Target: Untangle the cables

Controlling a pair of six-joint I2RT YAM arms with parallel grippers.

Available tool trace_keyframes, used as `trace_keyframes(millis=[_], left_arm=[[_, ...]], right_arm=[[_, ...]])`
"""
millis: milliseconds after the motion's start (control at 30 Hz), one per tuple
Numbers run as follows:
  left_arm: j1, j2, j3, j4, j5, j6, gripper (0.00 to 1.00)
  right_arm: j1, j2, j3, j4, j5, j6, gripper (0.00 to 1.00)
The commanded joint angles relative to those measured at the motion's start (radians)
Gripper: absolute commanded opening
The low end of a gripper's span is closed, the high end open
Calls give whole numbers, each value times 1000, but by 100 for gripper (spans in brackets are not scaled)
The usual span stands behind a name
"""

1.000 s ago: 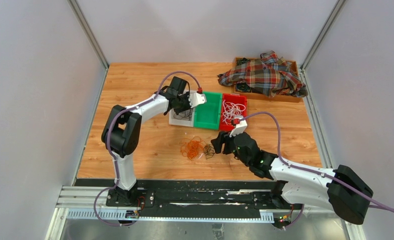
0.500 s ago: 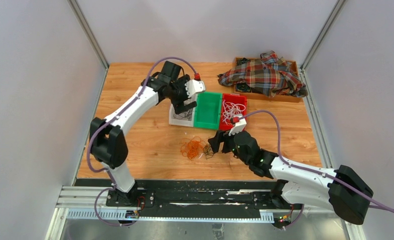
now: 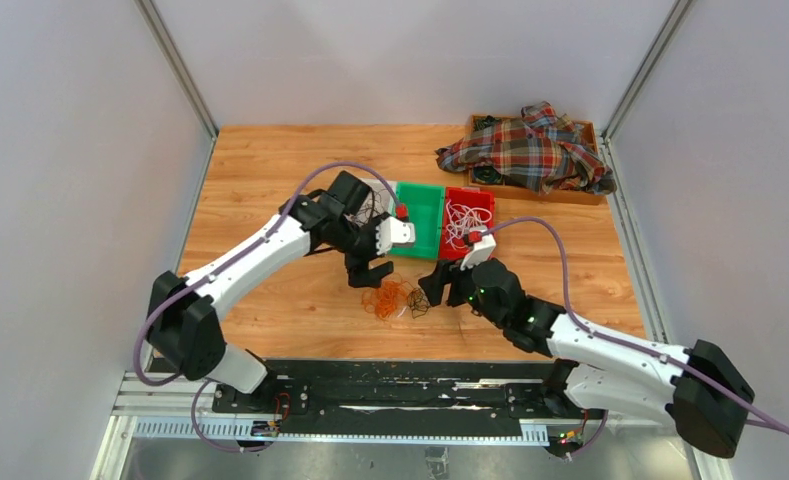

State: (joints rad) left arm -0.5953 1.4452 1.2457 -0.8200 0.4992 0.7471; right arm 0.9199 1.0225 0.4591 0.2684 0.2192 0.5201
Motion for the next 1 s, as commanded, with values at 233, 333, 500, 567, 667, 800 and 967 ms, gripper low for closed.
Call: trace_keyframes(millis=[233, 333, 500, 567, 667, 800, 967], left_arm=[[-87, 215, 30, 97, 29, -139, 70], [-99, 239, 25, 104, 27, -135, 65], [-100, 247, -2, 135, -7, -135, 54], [-100, 247, -9, 145, -30, -130, 47], [-100, 246, -20, 149, -74, -107, 37], [-100, 231, -40, 140, -72, -89, 35], [-100, 205, -61, 115, -44, -71, 46]], right_arm=[[-14, -298, -92, -203, 96, 70, 71], [-14, -314, -91, -223, 106, 69, 71], [-15, -284, -75, -220, 106, 58, 70], [-14, -271, -69, -212, 104, 54, 69], [-14, -262, -67, -200, 104, 52, 68], [-15, -255, -63, -189, 105, 44, 67], [-14, -248, -60, -183, 101, 40, 67]])
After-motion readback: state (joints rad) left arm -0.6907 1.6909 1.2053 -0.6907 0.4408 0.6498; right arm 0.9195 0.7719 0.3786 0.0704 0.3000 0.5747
